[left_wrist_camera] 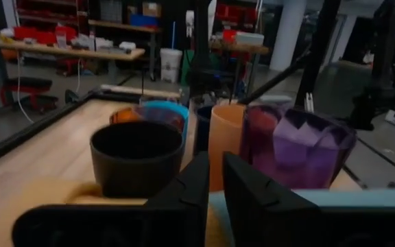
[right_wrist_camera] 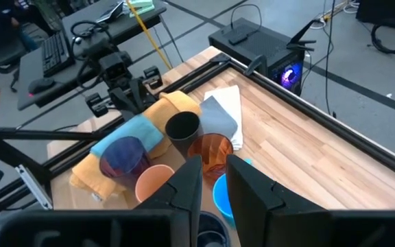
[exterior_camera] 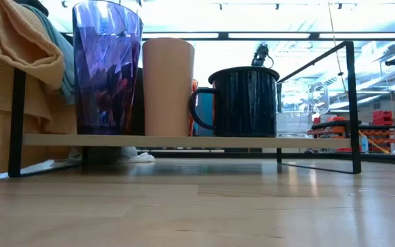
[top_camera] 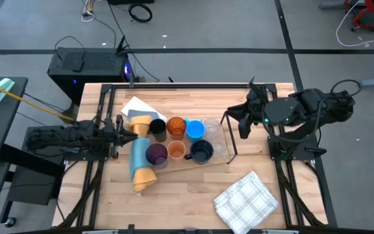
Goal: Stack small to large cups/mugs on shelf
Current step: Return to Home Position
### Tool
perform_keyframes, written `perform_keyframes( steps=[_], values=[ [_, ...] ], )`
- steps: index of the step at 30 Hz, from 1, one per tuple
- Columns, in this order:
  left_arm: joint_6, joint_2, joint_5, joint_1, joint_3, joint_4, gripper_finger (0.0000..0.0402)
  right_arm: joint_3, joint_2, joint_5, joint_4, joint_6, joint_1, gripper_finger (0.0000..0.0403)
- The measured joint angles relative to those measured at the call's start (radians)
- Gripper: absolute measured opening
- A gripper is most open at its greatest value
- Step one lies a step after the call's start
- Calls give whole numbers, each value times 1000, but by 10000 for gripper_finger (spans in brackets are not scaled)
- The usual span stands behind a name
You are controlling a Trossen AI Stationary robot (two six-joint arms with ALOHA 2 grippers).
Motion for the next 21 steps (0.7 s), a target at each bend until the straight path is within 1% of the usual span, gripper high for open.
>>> perform_keyframes(
  steps=[3,8,12,14,16,19,21],
  values=[
    [-3,0,0,1,0,20,42,0,0,0,0,-7,-8,74],
    [-113,1,0,1,0,21,44,0,0,0,0,-37,-11,74],
    [-132,1,0,1,0,21,48,-1,-12,6,2,-72,-3,74],
    [-133,1,0,1,0,21,50,-1,-34,43,12,-103,23,74],
    [-132,1,0,1,0,21,52,-1,-71,102,10,-131,65,74],
    [-132,2,0,1,0,21,51,-1,-140,190,-15,-165,140,74],
    [-132,2,1,1,0,21,49,-14,-195,229,-13,-200,182,74]
  ],
)
